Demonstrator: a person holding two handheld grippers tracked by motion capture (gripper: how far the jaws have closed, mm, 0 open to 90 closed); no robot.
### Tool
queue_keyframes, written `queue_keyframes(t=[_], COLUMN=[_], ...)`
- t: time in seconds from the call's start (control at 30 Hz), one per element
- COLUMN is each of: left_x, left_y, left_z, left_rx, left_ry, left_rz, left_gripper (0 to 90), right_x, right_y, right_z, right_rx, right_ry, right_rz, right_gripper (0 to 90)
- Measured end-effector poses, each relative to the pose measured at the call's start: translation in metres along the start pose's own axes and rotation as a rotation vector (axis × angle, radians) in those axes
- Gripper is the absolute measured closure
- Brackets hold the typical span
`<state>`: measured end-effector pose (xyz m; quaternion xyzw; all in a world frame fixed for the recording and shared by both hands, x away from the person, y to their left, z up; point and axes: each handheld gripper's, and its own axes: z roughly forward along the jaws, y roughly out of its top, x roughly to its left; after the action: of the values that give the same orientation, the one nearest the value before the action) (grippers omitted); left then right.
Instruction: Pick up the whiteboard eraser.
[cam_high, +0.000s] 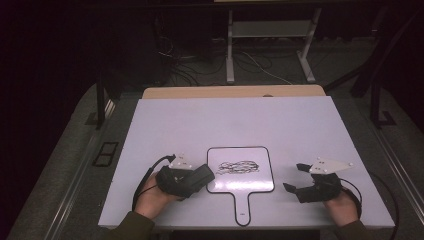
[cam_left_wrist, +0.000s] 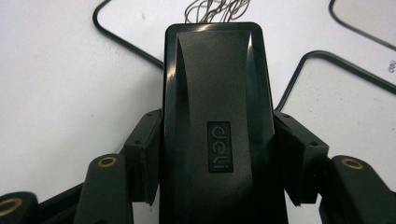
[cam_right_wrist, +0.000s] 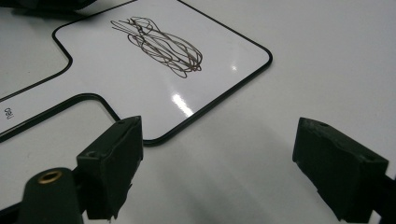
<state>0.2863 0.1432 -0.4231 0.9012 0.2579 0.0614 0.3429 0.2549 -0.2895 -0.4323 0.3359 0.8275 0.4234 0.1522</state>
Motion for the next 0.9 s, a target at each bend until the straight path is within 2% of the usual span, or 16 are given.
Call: queue_keyframes(t=[0.2,0.43,0.67,0.9], left_x=[0.002,0.008,0.009,0.011], left_y=[0.001,0.003,0.008,0.014], left_z=[-0.004,-0.009,-0.013,-0.015], left_rx=[-0.027,-0.069,-0.08,-0.099], left_ry=[-0.005,-0.031,-0.021,-0.02], left_rz=[-0.014,-0.041,-0.026,-0.036], left_gripper=[39.2,39.2,39.2,39.2], right_x=[0.0,0.0,0.0,0.0], right_y=[0.0,0.0,0.0,0.0], right_z=[0.0,0.0,0.001,0.0], right_rx=[-0.001,-0.002,-0.001,0.0], right_ry=[-0.001,0.0,-0.002,-0.001], right_rz=[0.0,-0.001,-0.003,0.001], right_gripper=[15.0,15.0,15.0,15.0])
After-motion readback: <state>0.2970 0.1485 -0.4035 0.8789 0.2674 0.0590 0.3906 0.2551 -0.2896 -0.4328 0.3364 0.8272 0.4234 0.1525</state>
